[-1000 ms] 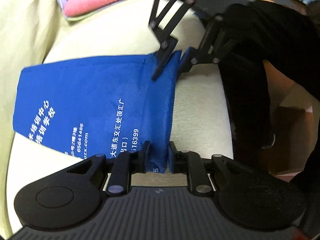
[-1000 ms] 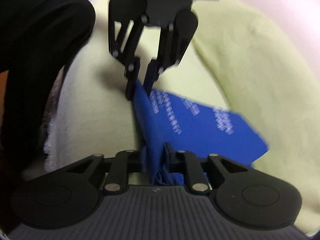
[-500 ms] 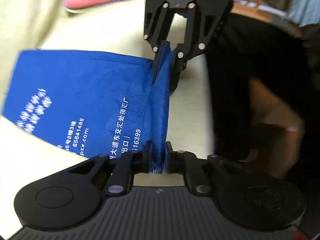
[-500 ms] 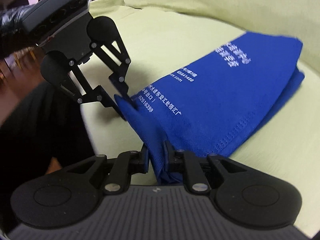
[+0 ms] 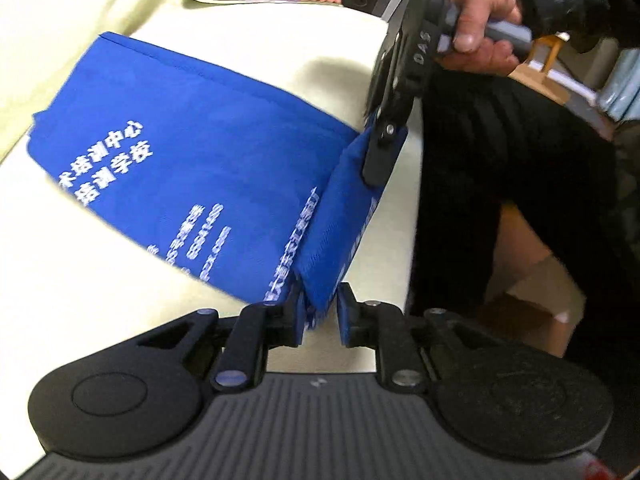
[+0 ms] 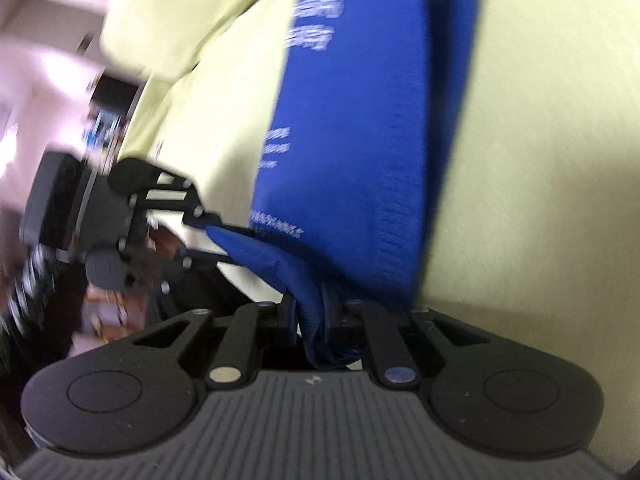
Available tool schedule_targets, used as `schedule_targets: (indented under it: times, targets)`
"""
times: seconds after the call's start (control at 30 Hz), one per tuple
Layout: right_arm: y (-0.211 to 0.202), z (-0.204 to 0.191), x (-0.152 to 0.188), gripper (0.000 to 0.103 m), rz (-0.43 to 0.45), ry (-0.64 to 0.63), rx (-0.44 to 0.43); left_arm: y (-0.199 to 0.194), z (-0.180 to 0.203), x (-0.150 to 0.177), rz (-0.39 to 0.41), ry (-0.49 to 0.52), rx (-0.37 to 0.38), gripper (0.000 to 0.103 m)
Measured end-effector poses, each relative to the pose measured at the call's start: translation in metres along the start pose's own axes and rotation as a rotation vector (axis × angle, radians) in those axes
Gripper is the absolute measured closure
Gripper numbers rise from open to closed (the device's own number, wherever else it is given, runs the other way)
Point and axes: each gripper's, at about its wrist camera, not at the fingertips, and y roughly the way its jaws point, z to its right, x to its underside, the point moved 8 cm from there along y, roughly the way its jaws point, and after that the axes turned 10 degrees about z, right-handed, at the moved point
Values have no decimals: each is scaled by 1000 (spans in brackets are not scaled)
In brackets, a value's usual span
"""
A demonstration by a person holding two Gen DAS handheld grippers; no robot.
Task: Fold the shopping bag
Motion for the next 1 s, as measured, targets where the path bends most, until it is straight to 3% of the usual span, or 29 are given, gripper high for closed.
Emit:
schedule_targets:
  times: [0.1, 0.23, 0.37, 0.5, 0.63, 0.7, 0.9, 1.0]
  targets:
    - [3, 1, -4, 96, 2, 18, 32, -12, 5, -3, 17, 70, -126, 79]
    - [10, -4, -9, 97, -20, -11, 92, -38, 24, -24, 96, 220, -291, 80]
    - [13, -10, -15, 96, -50, -40, 134, -33, 37, -44, 156, 262, -324, 80]
    - [14, -12, -20, 96, -75, -50, 148, -3, 27, -44, 122, 200, -329, 80]
    - [18, -11, -26, 96, -63, -39, 124, 15, 14, -23, 59, 139, -331, 85]
    - [17, -6, -26, 96, -46, -28, 88, 16, 12, -18, 70, 102, -324, 91]
    - [2, 6, -24, 88, 68, -8, 8, 22, 14, -15, 81, 47, -325, 92]
    - [-14, -7, -17, 81, 154, -129, 79, 20, 17, -16, 81, 36, -322, 92]
